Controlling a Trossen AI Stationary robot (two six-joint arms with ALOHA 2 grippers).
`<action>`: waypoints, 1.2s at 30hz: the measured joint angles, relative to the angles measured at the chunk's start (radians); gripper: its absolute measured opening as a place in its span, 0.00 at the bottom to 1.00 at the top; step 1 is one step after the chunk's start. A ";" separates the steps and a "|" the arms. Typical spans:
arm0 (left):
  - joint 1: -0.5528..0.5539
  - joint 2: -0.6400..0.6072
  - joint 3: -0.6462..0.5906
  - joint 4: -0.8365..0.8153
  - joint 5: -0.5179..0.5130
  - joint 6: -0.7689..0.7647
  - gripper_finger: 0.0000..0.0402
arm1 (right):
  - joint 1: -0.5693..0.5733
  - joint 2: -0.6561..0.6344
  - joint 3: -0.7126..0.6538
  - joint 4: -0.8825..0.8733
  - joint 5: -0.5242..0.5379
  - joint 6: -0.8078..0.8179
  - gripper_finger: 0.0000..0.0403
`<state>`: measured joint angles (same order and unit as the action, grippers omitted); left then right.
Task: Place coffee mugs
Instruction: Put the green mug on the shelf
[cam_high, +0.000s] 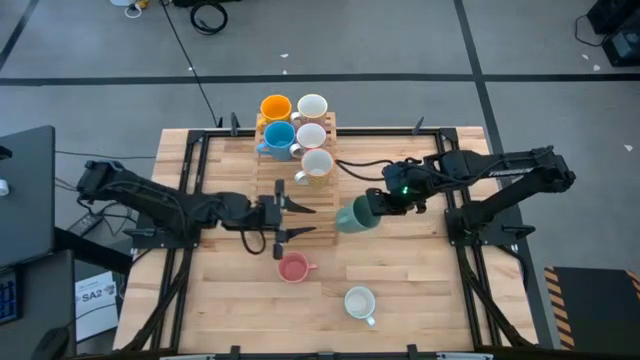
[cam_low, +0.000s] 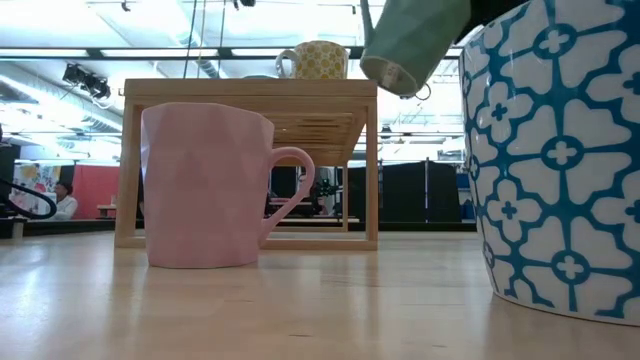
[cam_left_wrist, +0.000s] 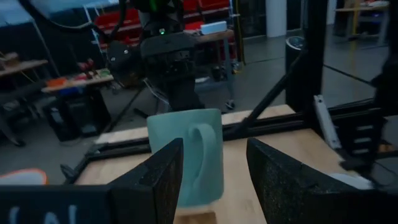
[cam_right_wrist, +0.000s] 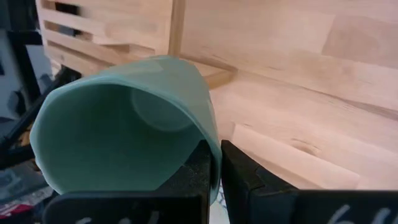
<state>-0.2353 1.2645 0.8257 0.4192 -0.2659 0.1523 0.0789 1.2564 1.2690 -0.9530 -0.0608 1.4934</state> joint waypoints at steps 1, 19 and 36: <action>0.000 0.020 0.000 0.028 -0.009 0.015 0.46 | -0.005 0.000 0.000 0.002 0.000 -0.001 0.06; 0.014 0.261 0.000 0.385 -0.075 0.096 0.46 | -0.019 0.000 0.000 0.003 0.000 -0.004 0.07; 0.065 0.341 0.007 0.428 -0.062 0.035 0.46 | -0.019 0.000 0.000 0.009 0.016 -0.004 0.06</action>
<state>-0.1703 1.6051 0.8328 0.8470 -0.3274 0.1875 0.0601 1.2564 1.2690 -0.9437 -0.0452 1.4895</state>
